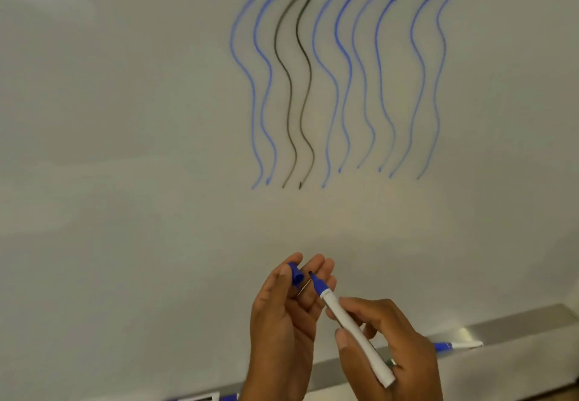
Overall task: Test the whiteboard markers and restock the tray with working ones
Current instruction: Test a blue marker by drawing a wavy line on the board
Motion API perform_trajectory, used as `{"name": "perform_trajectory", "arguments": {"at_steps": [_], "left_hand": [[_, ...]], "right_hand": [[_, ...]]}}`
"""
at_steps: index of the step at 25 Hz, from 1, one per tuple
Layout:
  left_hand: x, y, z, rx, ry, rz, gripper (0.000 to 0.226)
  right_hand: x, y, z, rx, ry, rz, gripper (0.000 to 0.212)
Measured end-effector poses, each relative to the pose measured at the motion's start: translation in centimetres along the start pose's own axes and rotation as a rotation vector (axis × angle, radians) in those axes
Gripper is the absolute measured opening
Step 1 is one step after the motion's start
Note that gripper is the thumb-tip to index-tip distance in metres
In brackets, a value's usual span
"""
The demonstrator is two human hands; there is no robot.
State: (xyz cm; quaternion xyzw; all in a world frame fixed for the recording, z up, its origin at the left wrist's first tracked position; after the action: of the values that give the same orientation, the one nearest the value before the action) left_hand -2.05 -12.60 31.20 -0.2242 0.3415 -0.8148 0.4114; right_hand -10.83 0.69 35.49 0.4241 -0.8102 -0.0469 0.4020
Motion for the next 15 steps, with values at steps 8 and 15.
{"name": "perform_trajectory", "arguments": {"at_steps": [8, 15], "left_hand": [[-1.7, -1.1, -5.3, 0.003, 0.101, 0.012, 0.047], [-2.2, -2.2, -8.0, 0.081, 0.133, -0.041, 0.043]], "right_hand": [[-2.2, 1.8, 2.7, -0.046, -0.076, -0.049, 0.044], [-3.2, 3.6, 4.8, -0.088, -0.129, -0.04, 0.046]]}}
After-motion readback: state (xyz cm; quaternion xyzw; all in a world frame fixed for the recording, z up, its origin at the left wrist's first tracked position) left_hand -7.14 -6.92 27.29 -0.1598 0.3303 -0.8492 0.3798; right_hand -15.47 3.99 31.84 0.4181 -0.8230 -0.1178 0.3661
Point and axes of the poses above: each hand's wrist, its own x-axis towards the middle knuckle, its own y-axis out of the back of the hand, z = x × y, the point moved 8 cm from there along x, towards the middle knuckle, and after that the axes turned 12 degrees about -z, right-handed, at the moved point
